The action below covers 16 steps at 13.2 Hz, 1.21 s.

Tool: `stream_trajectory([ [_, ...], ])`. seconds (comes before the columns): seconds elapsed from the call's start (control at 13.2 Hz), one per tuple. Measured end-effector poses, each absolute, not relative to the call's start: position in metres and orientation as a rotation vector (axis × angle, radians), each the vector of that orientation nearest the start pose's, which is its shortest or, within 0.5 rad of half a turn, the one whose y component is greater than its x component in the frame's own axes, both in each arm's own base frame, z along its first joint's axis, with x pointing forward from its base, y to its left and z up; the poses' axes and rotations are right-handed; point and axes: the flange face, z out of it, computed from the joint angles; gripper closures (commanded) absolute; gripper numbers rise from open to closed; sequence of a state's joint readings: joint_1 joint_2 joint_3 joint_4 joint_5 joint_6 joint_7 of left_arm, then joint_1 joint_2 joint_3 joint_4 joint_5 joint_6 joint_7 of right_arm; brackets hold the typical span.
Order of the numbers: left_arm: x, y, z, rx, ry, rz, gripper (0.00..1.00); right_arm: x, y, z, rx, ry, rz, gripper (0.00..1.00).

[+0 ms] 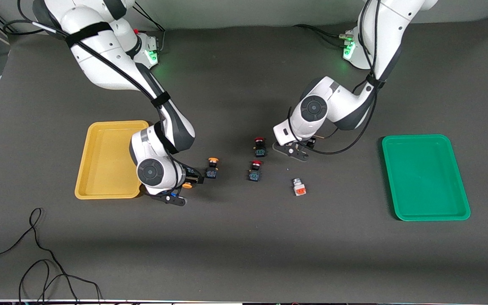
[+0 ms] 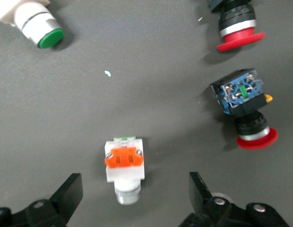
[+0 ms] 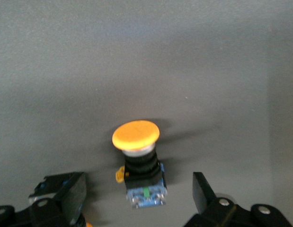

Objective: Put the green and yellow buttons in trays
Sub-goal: 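Close both grippers on the yellow and white buttons and lift, then carry the buttons over the yellow and green trays with both grippers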

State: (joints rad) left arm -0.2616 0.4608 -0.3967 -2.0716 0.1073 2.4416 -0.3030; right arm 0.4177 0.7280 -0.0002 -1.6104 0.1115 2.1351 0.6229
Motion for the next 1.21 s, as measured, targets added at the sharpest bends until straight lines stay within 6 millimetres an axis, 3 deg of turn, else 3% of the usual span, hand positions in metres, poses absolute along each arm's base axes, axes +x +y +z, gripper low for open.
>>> stream_trajectory([
  [0.08,0.462,-0.357,0.209,-3.138,0.650,0.145,0.00,0.610,0.276,0.178,-3.116,0.432,0.335,0.20],
  [0.23,0.462,-0.356,0.196,-3.136,0.640,0.154,0.00,0.606,0.275,0.167,-3.117,0.434,0.330,1.00],
  [0.38,0.465,-0.352,0.187,-3.144,0.620,0.154,0.03,0.604,0.275,0.164,-3.118,0.433,0.327,1.00],
  [0.45,0.465,-0.351,0.185,-3.145,0.613,0.156,0.18,0.604,0.277,0.167,-3.116,0.427,0.316,1.00],
  [0.61,0.465,-0.350,0.184,-3.146,0.605,0.159,0.72,0.603,0.284,0.173,-3.116,0.414,0.302,1.00],
  [0.68,0.465,-0.350,0.184,-3.146,0.603,0.159,0.88,0.603,0.284,0.177,-3.115,0.417,0.298,1.00],
  [0.76,0.465,-0.350,0.184,-3.147,0.601,0.158,0.96,0.605,0.283,0.184,-3.117,0.420,0.301,1.00],
  [0.91,0.466,-0.350,0.184,-3.150,0.587,0.156,1.00,0.608,0.275,0.217,-3.124,0.433,0.337,1.00],
  [1.21,0.472,-0.350,0.193,-3.163,0.511,0.137,1.00,0.607,0.244,0.330,-3.133,0.394,0.357,1.00],
])
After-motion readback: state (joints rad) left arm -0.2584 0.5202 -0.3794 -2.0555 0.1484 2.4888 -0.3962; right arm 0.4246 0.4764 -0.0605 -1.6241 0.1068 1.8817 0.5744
